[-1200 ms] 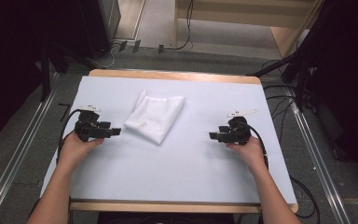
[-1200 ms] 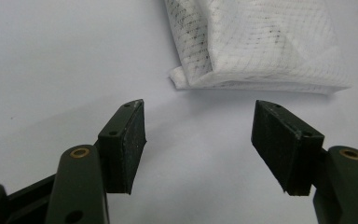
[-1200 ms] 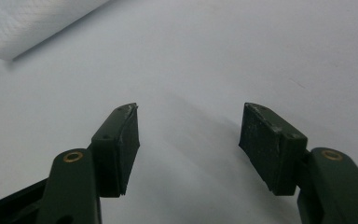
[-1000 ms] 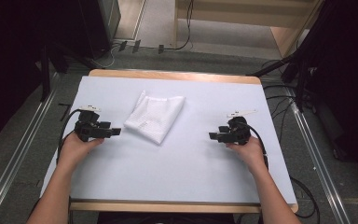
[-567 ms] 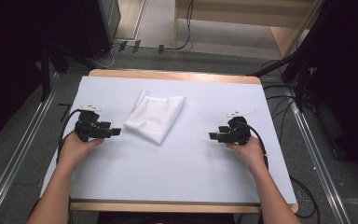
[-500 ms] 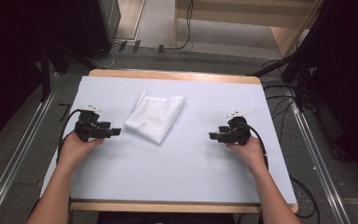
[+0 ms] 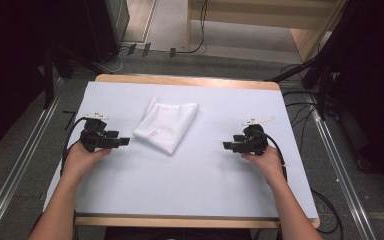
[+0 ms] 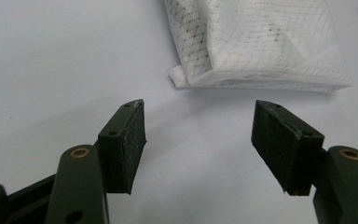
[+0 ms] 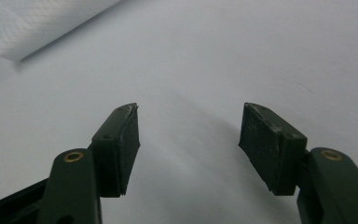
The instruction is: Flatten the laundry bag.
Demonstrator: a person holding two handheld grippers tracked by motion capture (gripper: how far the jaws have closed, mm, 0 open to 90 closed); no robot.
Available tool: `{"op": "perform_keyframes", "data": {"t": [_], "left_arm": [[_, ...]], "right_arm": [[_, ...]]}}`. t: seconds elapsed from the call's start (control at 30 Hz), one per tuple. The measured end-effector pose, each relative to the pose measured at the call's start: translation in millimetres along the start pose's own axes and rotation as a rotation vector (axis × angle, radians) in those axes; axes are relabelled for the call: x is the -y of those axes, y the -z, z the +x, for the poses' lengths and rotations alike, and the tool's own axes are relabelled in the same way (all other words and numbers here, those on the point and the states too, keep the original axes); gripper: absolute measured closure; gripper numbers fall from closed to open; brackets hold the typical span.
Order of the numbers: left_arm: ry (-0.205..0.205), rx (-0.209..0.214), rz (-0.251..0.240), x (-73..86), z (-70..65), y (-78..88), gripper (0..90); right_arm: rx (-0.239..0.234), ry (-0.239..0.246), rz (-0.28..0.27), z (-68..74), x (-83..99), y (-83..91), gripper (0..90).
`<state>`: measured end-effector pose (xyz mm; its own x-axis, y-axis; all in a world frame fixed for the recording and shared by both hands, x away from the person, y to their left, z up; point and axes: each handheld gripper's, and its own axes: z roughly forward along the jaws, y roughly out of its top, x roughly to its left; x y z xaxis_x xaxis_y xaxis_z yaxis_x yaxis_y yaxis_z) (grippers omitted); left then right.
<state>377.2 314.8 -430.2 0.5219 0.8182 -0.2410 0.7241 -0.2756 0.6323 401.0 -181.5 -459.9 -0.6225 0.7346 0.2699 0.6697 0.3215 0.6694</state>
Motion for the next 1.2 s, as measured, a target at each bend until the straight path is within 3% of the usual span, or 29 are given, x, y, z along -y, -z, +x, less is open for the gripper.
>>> {"op": "perform_keyframes", "data": {"t": [0.1,0.47,0.6,0.97,1.2], "left_arm": [[-0.013,-0.006,-0.005,-0.6,-1.2,0.3,36.0],[-0.001,-0.002,-0.008,-1.6,-2.2,1.2,36.0],[0.014,0.002,-0.006,-1.4,-0.8,2.1,36.0],[0.037,-0.008,-0.004,1.6,0.3,8.5,36.6],[0.054,-0.018,-0.009,7.6,1.8,14.4,36.9]], "right_arm": [[-0.005,0.008,0.0,3.4,-1.7,-0.4,38.8],[-0.016,0.026,0.0,12.5,-6.2,-1.3,38.9],[-0.014,0.055,0.001,18.5,-11.4,-1.5,38.9],[-0.048,0.077,0.006,38.5,-27.7,-9.4,39.6],[-0.063,0.143,0.012,60.5,-41.5,-21.3,39.6]]}}
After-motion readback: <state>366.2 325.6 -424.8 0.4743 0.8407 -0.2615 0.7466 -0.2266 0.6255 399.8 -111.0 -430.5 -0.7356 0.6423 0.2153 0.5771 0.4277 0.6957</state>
